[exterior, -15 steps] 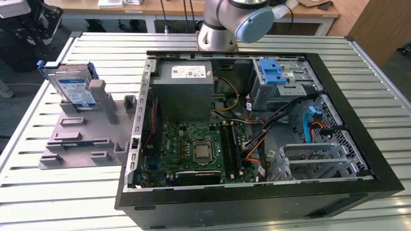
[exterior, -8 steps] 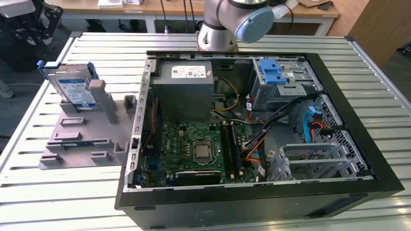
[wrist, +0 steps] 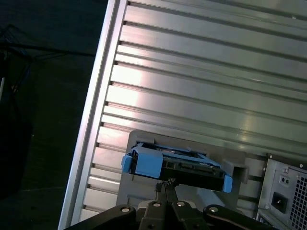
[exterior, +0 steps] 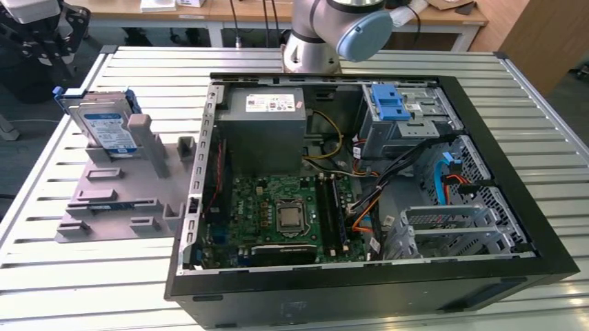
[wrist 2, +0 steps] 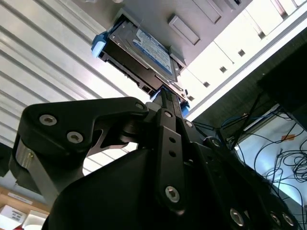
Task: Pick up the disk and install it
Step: 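Pick up the disk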
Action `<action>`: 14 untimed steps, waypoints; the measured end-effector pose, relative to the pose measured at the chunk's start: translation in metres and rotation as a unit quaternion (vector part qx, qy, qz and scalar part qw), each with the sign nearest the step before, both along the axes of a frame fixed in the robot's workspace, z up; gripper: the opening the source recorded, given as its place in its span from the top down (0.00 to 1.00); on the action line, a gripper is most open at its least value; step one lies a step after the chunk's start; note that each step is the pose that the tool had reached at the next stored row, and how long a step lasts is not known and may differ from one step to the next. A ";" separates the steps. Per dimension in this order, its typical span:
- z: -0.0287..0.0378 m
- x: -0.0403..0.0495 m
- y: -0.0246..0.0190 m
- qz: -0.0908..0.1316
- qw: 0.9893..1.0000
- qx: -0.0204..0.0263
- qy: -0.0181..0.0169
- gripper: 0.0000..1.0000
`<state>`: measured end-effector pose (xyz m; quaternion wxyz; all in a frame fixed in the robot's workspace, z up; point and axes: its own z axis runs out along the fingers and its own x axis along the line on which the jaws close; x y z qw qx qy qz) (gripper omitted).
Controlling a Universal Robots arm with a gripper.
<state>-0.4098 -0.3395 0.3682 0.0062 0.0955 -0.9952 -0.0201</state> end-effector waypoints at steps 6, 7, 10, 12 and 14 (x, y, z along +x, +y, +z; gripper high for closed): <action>-0.0002 0.0000 0.0000 0.018 1.000 0.000 0.000 0.89; -0.0002 0.0000 0.0000 0.026 1.000 0.000 0.000 0.89; -0.0006 0.0000 0.0000 0.052 0.999 0.000 0.000 0.89; -0.0007 0.0000 0.0000 0.070 0.998 0.000 0.000 0.89; -0.0008 0.0000 0.0000 0.089 0.996 0.000 0.000 0.89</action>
